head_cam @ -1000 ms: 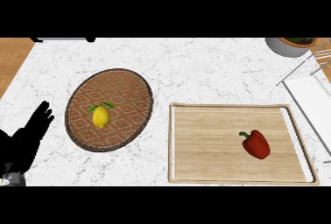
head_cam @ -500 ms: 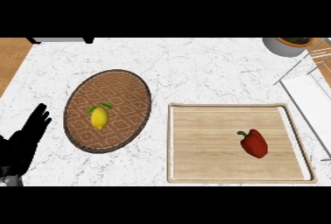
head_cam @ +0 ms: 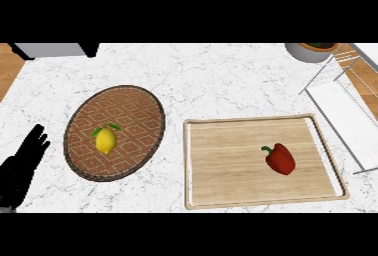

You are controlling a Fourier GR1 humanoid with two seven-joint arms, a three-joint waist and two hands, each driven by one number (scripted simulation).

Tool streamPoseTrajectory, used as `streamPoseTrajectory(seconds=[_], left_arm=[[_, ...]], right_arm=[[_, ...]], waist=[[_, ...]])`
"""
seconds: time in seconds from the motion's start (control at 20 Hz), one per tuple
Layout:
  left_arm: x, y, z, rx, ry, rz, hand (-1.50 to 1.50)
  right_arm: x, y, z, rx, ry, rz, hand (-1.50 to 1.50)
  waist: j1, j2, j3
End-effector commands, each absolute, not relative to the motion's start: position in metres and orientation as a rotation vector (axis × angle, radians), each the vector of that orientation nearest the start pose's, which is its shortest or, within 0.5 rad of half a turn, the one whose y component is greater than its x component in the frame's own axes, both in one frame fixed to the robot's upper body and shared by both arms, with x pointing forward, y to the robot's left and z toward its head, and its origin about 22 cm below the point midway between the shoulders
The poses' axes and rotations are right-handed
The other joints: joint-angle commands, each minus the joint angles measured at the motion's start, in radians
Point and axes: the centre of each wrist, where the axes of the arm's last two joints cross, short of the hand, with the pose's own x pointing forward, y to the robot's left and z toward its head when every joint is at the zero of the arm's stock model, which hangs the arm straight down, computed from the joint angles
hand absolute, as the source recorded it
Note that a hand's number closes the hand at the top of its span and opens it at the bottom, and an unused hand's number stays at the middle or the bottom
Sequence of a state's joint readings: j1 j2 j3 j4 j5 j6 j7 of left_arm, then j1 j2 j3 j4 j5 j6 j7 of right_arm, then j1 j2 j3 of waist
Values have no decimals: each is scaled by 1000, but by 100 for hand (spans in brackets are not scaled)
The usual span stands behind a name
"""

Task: Pick the squash from the tray and place it in the tiered shelf

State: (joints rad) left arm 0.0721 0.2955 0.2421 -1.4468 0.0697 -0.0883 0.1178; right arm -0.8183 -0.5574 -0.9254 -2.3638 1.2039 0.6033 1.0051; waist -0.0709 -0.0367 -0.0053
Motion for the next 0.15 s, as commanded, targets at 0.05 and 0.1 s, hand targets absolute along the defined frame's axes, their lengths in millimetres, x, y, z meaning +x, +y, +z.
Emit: streamPoseTrajectory(seconds=[0.05, 0.1], left_arm=[[203, 380, -6, 334, -1277, 31, 0], [204, 370, -8, 333, -1269, 37, 0]], right_arm=[[67, -317, 357, -1687, -946, -839, -150], [64, -314, 355, -1691, -958, -840, -150]], waist=[[-31, -17, -2], [-35, -21, -2]])
